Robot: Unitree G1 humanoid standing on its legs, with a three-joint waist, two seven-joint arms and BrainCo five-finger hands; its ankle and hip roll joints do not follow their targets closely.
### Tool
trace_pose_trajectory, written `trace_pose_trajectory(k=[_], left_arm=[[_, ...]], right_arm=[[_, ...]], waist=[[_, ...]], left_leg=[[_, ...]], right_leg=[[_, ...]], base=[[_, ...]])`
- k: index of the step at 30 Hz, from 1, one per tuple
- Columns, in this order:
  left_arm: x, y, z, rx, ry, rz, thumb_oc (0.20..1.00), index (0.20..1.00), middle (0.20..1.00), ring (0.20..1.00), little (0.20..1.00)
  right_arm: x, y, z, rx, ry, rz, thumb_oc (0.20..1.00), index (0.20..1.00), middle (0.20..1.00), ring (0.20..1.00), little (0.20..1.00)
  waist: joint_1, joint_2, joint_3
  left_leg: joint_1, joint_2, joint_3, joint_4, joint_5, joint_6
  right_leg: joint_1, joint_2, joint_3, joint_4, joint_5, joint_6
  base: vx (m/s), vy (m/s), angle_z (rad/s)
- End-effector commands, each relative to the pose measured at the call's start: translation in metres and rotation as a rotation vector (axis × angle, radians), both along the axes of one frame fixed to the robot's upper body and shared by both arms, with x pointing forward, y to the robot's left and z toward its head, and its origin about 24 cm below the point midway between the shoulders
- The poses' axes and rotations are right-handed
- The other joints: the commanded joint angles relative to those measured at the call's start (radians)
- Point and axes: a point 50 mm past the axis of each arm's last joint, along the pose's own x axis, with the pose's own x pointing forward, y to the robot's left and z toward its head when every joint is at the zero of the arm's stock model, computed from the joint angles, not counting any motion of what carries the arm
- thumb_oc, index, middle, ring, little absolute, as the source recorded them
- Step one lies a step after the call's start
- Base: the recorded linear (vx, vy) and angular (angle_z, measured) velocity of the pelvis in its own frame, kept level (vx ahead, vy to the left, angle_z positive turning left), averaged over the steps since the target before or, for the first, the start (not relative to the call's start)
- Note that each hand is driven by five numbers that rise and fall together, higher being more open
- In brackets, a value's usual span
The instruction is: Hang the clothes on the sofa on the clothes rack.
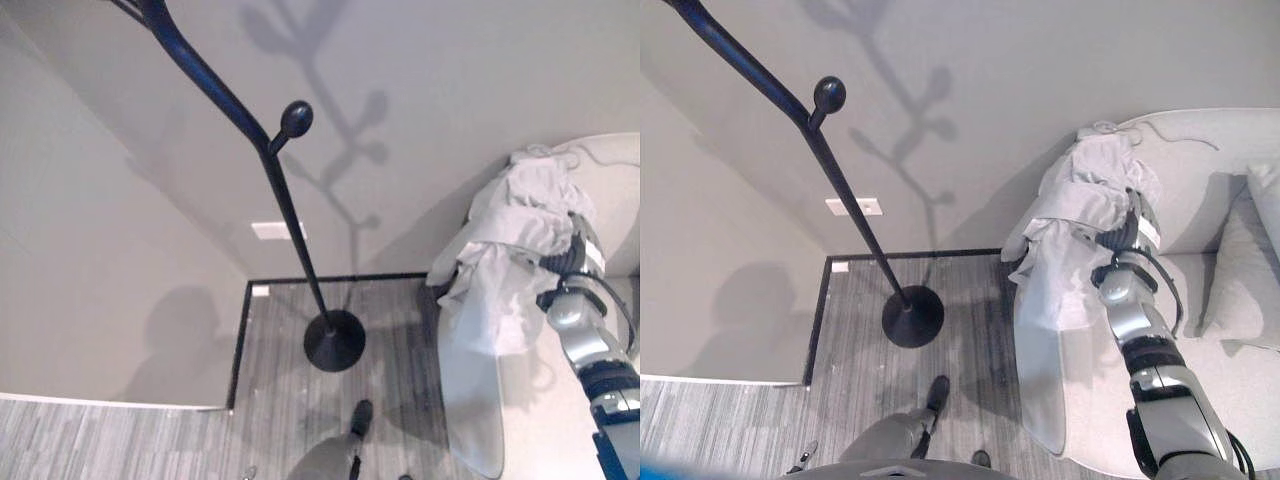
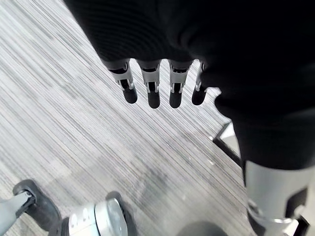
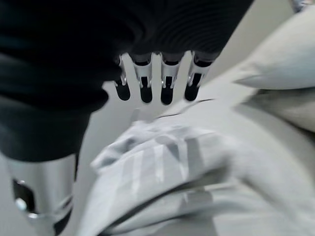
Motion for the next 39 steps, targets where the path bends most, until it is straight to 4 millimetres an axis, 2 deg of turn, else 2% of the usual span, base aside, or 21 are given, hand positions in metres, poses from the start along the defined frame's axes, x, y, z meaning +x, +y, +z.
trace_pose_trajectory(k=[1, 5, 8, 12, 15, 16, 19, 20, 24, 26, 27, 30, 31, 33, 34, 35, 37, 39], left_arm=[[0.024, 0.007, 0.005, 0.058, -0.05, -0.088, 1.0, 1.0, 1.0, 1.0, 1.0], [0.037, 0.005, 0.007, 0.057, -0.094, -0.09, 1.0, 1.0, 1.0, 1.0, 1.0], [0.061, -0.004, 0.011, 0.039, -0.172, -0.07, 1.0, 1.0, 1.0, 1.0, 1.0], [0.072, -0.008, 0.014, 0.051, -0.188, -0.084, 1.0, 1.0, 1.0, 1.0, 1.0], [0.073, -0.008, 0.014, 0.068, -0.18, -0.079, 1.0, 1.0, 1.0, 1.0, 1.0], [0.074, -0.005, 0.015, 0.085, -0.182, -0.066, 1.0, 1.0, 1.0, 1.0, 1.0], [0.075, -0.002, 0.016, 0.097, -0.185, -0.05, 1.0, 1.0, 1.0, 1.0, 1.0], [0.072, 0.0, 0.016, 0.101, -0.178, -0.028, 1.0, 1.0, 1.0, 1.0, 1.0], [0.07, 0.003, 0.016, 0.106, -0.176, -0.023, 1.0, 1.0, 1.0, 1.0, 1.0], [0.064, 0.007, 0.015, 0.115, -0.162, -0.044, 1.0, 1.0, 1.0, 1.0, 1.0], [0.064, 0.006, 0.015, 0.114, -0.162, -0.045, 1.0, 1.0, 1.0, 1.0, 1.0], [0.063, 0.006, 0.015, 0.116, -0.161, -0.066, 1.0, 1.0, 1.0, 1.0, 1.0], [0.065, 0.005, 0.015, 0.11, -0.172, -0.074, 1.0, 1.0, 1.0, 1.0, 1.0], [0.066, 0.004, 0.016, 0.107, -0.179, -0.076, 1.0, 1.0, 1.0, 1.0, 1.0], [0.068, 0.002, 0.016, 0.1, -0.188, -0.075, 1.0, 1.0, 1.0, 1.0, 1.0], [0.068, 0.002, 0.016, 0.1, -0.188, -0.074, 1.0, 1.0, 1.0, 1.0, 1.0], [0.071, 0.0, 0.016, 0.098, -0.197, -0.078, 1.0, 1.0, 1.0, 1.0, 1.0], [0.072, 0.0, 0.017, 0.1, -0.2, -0.077, 1.0, 1.0, 1.0, 1.0, 1.0]], right_arm=[[0.012, 0.007, 0.025, -0.129, -0.056, 0.045, 1.0, 1.0, 1.0, 1.0, 1.0], [0.025, 0.016, 0.018, -0.191, 0.041, 0.054, 1.0, 1.0, 1.0, 1.0, 1.0], [0.035, 0.022, -0.004, -0.388, 0.254, 0.004, 1.0, 1.0, 1.0, 1.0, 1.0], [0.035, 0.019, -0.008, -0.556, 0.304, -0.056, 1.0, 1.0, 1.0, 1.0, 1.0], [0.035, 0.019, 0.001, -0.74, 0.26, -0.072, 1.0, 1.0, 1.0, 1.0, 1.0], [0.036, 0.016, 0.012, -0.864, 0.242, -0.072, 1.0, 1.0, 1.0, 1.0, 1.0], [0.035, 0.009, 0.024, -0.95, 0.219, -0.081, 1.0, 1.0, 1.0, 1.0, 1.0], [0.032, 0.002, 0.039, -1.038, 0.179, -0.087, 1.0, 1.0, 1.0, 1.0, 1.0], [0.024, -0.005, 0.055, -1.151, 0.156, -0.075, 1.0, 1.0, 1.0, 1.0, 1.0], [0.012, -0.024, 0.063, -1.335, 0.223, -0.068, 1.0, 1.0, 1.0, 1.0, 1.0], [0.012, -0.024, 0.063, -1.336, 0.224, -0.068, 1.0, 1.0, 1.0, 1.0, 1.0], [0.01, -0.031, 0.055, -1.417, 0.324, -0.045, 1.0, 1.0, 1.0, 1.0, 1.0], [0.011, -0.034, 0.041, -1.462, 0.436, -0.001, 1.0, 1.0, 1.0, 1.0, 1.0], [0.012, -0.034, 0.035, -1.455, 0.469, 0.014, 1.0, 1.0, 1.0, 1.0, 1.0], [0.013, -0.031, 0.019, -1.447, 0.527, 0.049, 1.0, 1.0, 1.0, 1.0, 1.0], [0.014, -0.03, 0.019, -1.447, 0.525, 0.051, 1.0, 1.0, 1.0, 1.0, 1.0], [0.013, -0.029, -0.002, -1.396, 0.602, 0.058, 1.0, 1.0, 1.0, 1.0, 1.0], [0.013, -0.027, -0.008, -1.379, 0.619, 0.062, 1.0, 1.0, 1.0, 1.0, 1.0]], waist=[[0.043, -0.031, 0.006], [0.062, -0.032, 0.014], [0.084, -0.033, 0.035], [0.09, -0.031, 0.054], [0.081, -0.037, 0.062], [0.074, -0.045, 0.065], [0.064, -0.053, 0.061], [0.05, -0.063, 0.062], [0.034, -0.071, 0.057], [0.02, -0.082, 0.053], [0.019, -0.081, 0.053], [0.017, -0.084, 0.053], [0.016, -0.088, 0.054], [0.017, -0.089, 0.056], [0.022, -0.089, 0.061], [0.02, -0.089, 0.061], [0.03, -0.089, 0.069], [0.034, -0.091, 0.071]], left_leg=[[-0.158, 0.04, -0.019, 0.215, -0.128, -0.025], [-0.175, 0.033, -0.021, 0.228, -0.135, -0.026], [-0.205, 0.023, -0.013, 0.252, -0.145, -0.026], [-0.225, 0.021, -0.007, 0.271, -0.153, -0.024], [-0.234, 0.021, -0.003, 0.276, -0.158, -0.023], [-0.239, 0.024, 0.003, 0.284, -0.168, -0.024], [-0.245, 0.028, 0.004, 0.282, -0.165, -0.026], [-0.247, 0.032, 0.01, 0.283, -0.166, -0.029], [-0.241, 0.038, 0.008, 0.279, -0.168, -0.034], [-0.236, 0.043, 0.002, 0.28, -0.171, -0.042], [-0.236, 0.043, 0.002, 0.28, -0.171, -0.042], [-0.235, 0.044, -0.002, 0.276, -0.165, -0.046], [-0.236, 0.041, -0.007, 0.268, -0.158, -0.048], [-0.239, 0.039, -0.009, 0.268, -0.156, -0.048], [-0.242, 0.037, -0.011, 0.267, -0.155, -0.047], [-0.242, 0.036, -0.011, 0.267, -0.155, -0.047], [-0.246, 0.032, -0.013, 0.268, -0.153, -0.045], [-0.248, 0.032, -0.014, 0.269, -0.152, -0.044]], right_leg=[[0.021, -0.095, -0.006, -0.043, 0.122, 0.054], [0.013, -0.096, -0.009, -0.043, 0.121, 0.057], [-0.005, -0.101, -0.009, -0.043, 0.129, 0.062], [-0.015, -0.104, -0.006, -0.043, 0.134, 0.065], [-0.023, -0.105, 0.003, -0.043, 0.142, 0.067], [-0.026, -0.106, 0.01, -0.043, 0.142, 0.068], [-0.037, -0.104, 0.012, -0.043, 0.143, 0.068], [-0.037, -0.103, 0.014, -0.043, 0.142, 0.069], [-0.034, -0.099, 0.015, -0.043, 0.136, 0.067], [-0.025, -0.093, 0.012, -0.043, 0.124, 0.064], [-0.025, -0.093, 0.011, -0.043, 0.124, 0.063], [-0.022, -0.09, 0.003, -0.043, 0.121, 0.063], [-0.025, -0.088, -0.001, -0.043, 0.122, 0.062], [-0.026, -0.088, -0.002, -0.043, 0.122, 0.062], [-0.027, -0.087, -0.005, -0.043, 0.121, 0.063], [-0.027, -0.087, -0.004, -0.043, 0.121, 0.063], [-0.028, -0.086, -0.006, -0.043, 0.122, 0.062], [-0.029, -0.086, -0.007, -0.043, 0.122, 0.061]], base=[[0.01, 0.027, 0.17], [0.02, 0.029, 0.06], [0.01, 0.06, 0.0], [0.0, 0.016, 0.0], [-0.01, -0.009, -0.03], [-0.02, -0.024, -0.04], [-0.02, -0.036, -0.03], [0.0, 0.0, 0.0], [-0.01, -0.052, -0.04], [0.0, -0.071, 0.02], [0.0, -0.034, 0.01], [0.0, -0.029, -0.05], [0.0, 0.0, 0.0], [-0.01, -0.015, 0.05], [-0.01, -0.009, 0.04], [0.0, 0.0, 0.0], [0.0, 0.0, 0.0], [0.0, 0.0, 0.0]])
